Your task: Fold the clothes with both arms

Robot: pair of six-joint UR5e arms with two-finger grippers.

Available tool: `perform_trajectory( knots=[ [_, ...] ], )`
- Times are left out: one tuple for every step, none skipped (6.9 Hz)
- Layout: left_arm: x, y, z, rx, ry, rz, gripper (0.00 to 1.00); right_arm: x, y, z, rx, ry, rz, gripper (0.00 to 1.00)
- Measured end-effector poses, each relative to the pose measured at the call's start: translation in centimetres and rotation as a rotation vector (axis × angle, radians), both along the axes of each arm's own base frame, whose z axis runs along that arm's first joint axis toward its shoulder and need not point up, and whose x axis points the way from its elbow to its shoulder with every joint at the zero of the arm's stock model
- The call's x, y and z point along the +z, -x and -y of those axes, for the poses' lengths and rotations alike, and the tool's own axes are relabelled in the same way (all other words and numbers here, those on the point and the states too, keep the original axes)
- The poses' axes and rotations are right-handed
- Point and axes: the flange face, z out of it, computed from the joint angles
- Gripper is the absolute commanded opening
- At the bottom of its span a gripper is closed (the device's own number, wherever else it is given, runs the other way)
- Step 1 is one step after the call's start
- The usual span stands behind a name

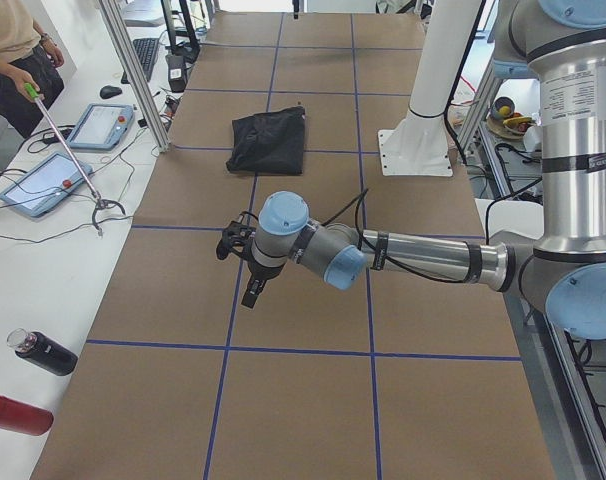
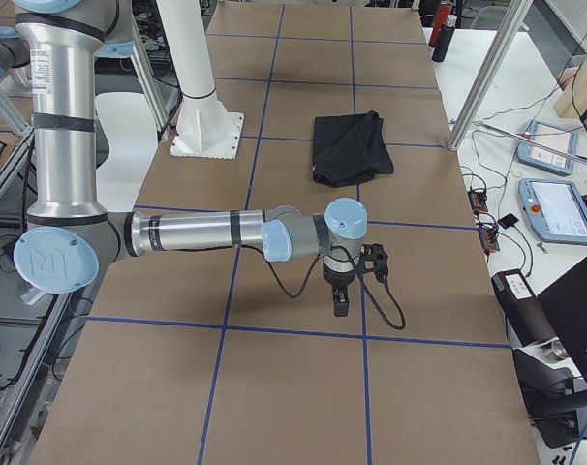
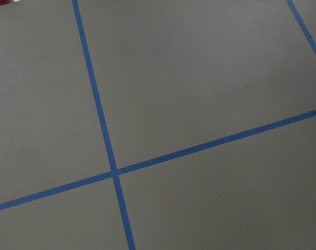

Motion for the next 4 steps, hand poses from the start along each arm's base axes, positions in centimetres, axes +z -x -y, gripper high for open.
perform_trajectory(
  knots=[
    [0.0,0.0,0.2,0.001,0.012,0.001,1.00,-0.5,-0.4,0.3,-0.024,0.007,-0.003,1.00],
    [-0.2,0.0,0.2,0.003,0.011,0.000,1.00,-0.8,-0.5,0.4,-0.033,0.016,-0.001,1.00],
    [-0.6,0.1,0.1,0.004,0.006,-0.003,1.00,-1.2,-0.6,0.4,-0.035,0.019,-0.002,1.00],
    [-1.2,0.1,0.2,0.003,-0.003,-0.007,1.00,-1.7,-0.6,0.5,-0.031,0.012,-0.003,1.00]
  ],
)
